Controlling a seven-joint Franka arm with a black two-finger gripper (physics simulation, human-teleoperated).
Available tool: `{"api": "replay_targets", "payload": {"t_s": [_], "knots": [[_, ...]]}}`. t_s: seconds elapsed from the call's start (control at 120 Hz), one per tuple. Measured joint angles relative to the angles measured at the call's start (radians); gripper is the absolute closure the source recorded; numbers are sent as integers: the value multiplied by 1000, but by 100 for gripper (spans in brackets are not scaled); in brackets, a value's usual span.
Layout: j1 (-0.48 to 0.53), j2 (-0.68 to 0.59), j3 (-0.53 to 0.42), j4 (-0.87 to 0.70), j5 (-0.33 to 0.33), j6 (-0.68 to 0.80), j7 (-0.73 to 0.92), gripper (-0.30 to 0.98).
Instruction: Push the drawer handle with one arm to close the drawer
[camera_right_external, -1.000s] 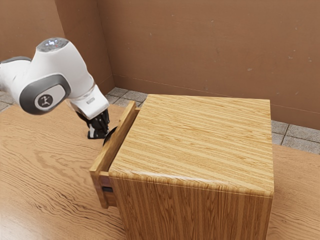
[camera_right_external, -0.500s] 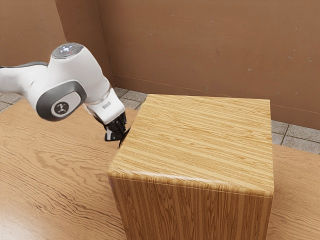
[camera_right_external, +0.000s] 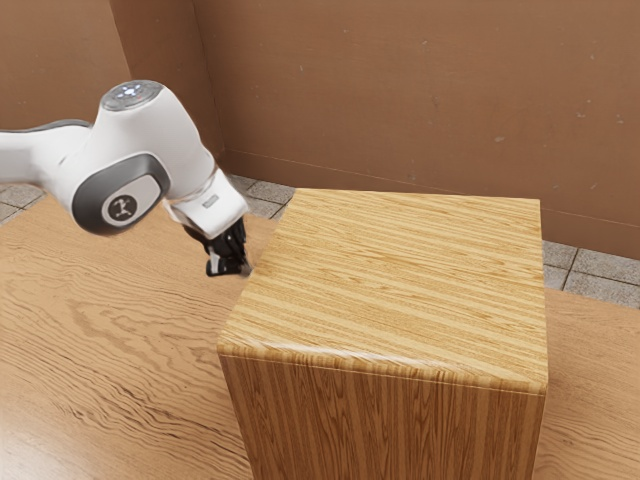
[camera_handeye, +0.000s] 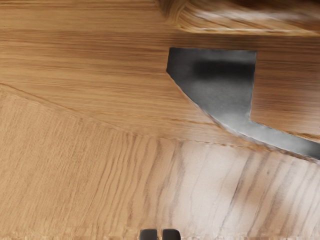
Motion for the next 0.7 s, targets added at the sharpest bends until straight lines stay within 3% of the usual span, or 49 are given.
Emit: {"api": "replay_targets", "payload": {"t_s": [0.4,0.7], "knots": [[10,-1,-5,383,-8,-377,-76,76],[11,23,21,499,-2,-577,-204,24]]}}
